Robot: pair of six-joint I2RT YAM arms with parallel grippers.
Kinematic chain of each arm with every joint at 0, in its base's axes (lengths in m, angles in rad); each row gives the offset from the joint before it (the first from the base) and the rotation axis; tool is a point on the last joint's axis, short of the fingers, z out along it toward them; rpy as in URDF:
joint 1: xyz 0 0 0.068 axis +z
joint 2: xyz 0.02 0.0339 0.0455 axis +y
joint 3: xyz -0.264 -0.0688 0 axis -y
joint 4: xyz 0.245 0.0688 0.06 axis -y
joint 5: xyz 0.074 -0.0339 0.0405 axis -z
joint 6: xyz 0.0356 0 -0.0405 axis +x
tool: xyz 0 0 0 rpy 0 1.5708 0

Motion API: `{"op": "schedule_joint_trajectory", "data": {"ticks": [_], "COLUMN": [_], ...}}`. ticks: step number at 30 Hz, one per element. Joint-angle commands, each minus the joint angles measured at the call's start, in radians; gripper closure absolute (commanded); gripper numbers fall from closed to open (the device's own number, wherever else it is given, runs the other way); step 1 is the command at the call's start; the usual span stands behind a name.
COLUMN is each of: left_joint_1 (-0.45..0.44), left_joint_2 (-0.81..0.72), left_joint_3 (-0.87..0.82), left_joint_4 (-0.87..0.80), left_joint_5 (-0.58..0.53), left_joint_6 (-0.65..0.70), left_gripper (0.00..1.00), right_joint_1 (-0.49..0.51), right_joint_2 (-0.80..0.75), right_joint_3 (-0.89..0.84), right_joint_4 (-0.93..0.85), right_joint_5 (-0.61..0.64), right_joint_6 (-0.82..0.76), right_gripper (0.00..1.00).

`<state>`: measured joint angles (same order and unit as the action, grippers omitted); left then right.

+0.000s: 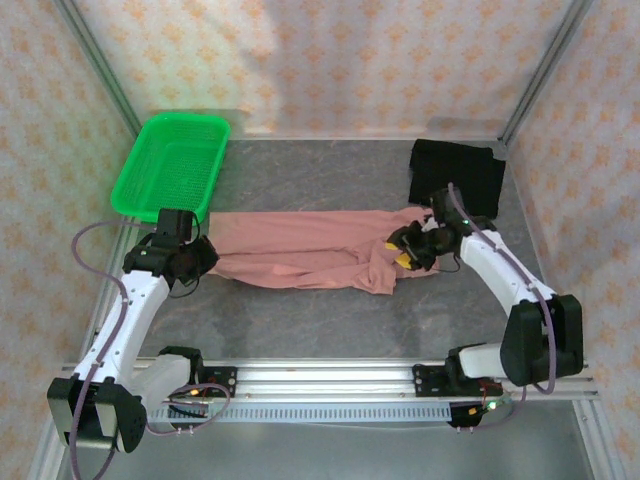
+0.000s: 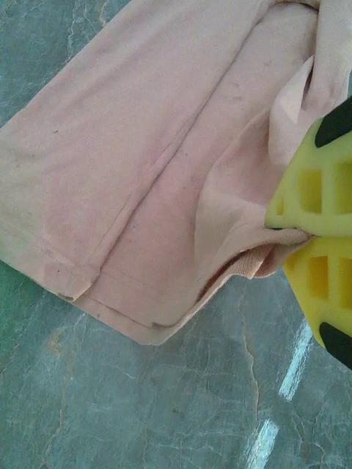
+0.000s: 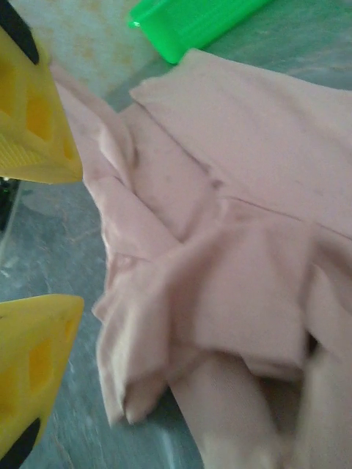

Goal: Fold and stack the t-shirts

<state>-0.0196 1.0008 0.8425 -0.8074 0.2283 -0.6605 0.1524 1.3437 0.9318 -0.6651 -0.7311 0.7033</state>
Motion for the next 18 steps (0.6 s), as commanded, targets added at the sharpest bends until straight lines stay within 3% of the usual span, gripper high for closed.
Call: {"op": "schedule_joint_trajectory", "data": {"ticks": [1,9,18], "left_joint_1": [-0.001,-0.002,-0.002], "left_joint_2": [-0.027,-0.039,-0.054], "left_joint_3": [0.000,0.001,-0.009], "left_joint_4": [-0.030,-0.042,-0.050], "left_joint_5": [-0.023,-0.023,-0.027], "left_joint_6": [0.010,0.021,0.022], "left_gripper": [1.00,1.00,1.00], "right_joint_1": [-0.028,-0.040,-0.053], "right_joint_2": [0.066,0.195,0.283], "right_joint_3": [0.036,0.078,0.093], "right_joint_4": [-0.101,-0.077,0.024], "right_joint_5": [0.056,0.138,0.140], "right_joint_6": [-0.114,-0.190,-0.186], "right_gripper": [0.58,0.67,0.71]}}
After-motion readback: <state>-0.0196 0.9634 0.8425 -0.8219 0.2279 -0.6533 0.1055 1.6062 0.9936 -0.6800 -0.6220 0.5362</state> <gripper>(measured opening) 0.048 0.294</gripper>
